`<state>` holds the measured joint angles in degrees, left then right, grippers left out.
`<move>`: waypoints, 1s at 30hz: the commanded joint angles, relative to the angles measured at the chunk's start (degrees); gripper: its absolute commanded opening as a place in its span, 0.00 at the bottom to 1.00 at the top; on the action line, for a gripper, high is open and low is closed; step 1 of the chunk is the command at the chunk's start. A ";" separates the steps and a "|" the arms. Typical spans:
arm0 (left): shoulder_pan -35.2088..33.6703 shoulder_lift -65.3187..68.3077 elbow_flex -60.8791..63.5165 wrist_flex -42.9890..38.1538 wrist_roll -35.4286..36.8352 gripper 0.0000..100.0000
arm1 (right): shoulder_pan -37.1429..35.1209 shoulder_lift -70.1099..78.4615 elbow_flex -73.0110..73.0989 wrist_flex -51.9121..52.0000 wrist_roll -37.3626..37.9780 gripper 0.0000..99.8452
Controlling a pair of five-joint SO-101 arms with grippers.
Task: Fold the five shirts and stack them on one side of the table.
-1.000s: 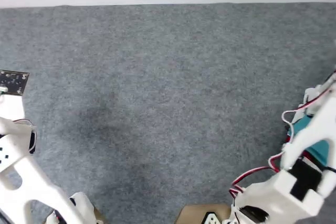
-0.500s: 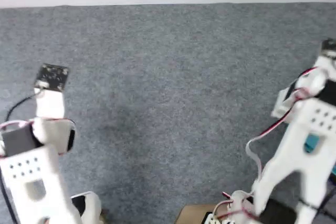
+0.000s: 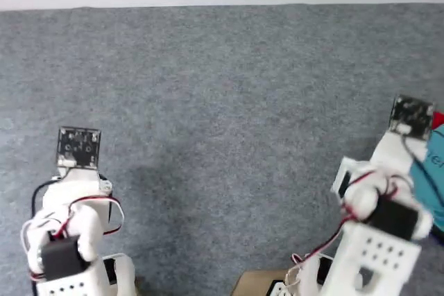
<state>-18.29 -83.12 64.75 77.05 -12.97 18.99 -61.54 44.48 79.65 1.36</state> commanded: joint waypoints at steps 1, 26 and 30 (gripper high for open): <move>0.53 -6.59 7.34 -6.95 0.35 0.01 | -0.75 -9.45 8.97 -6.37 -0.62 0.01; 10.81 -20.75 31.78 -16.62 3.43 0.01 | -15.52 -42.42 51.16 -12.88 -0.18 0.01; 10.81 -20.84 31.69 -16.44 8.00 0.01 | -16.48 -42.33 51.96 -12.44 -0.18 0.01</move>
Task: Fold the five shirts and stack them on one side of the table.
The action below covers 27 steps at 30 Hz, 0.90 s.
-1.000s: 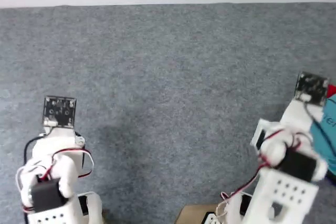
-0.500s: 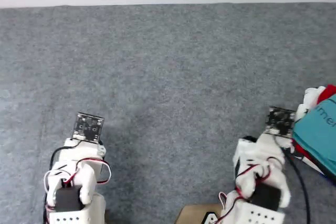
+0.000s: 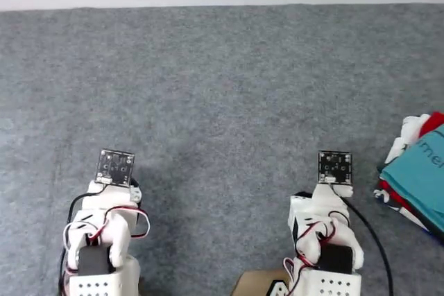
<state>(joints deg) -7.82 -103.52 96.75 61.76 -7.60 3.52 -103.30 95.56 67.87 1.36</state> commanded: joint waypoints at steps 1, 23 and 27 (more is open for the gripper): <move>0.35 -0.44 -0.31 -0.70 3.34 0.01 | -1.01 -0.57 0.88 -0.57 -0.18 0.01; -0.09 -0.44 -0.31 9.32 4.40 0.01 | -0.66 -0.57 0.88 7.08 -0.26 0.01; 0.00 -0.44 -0.31 9.41 4.40 0.01 | -0.66 -0.57 0.88 7.08 -0.26 0.01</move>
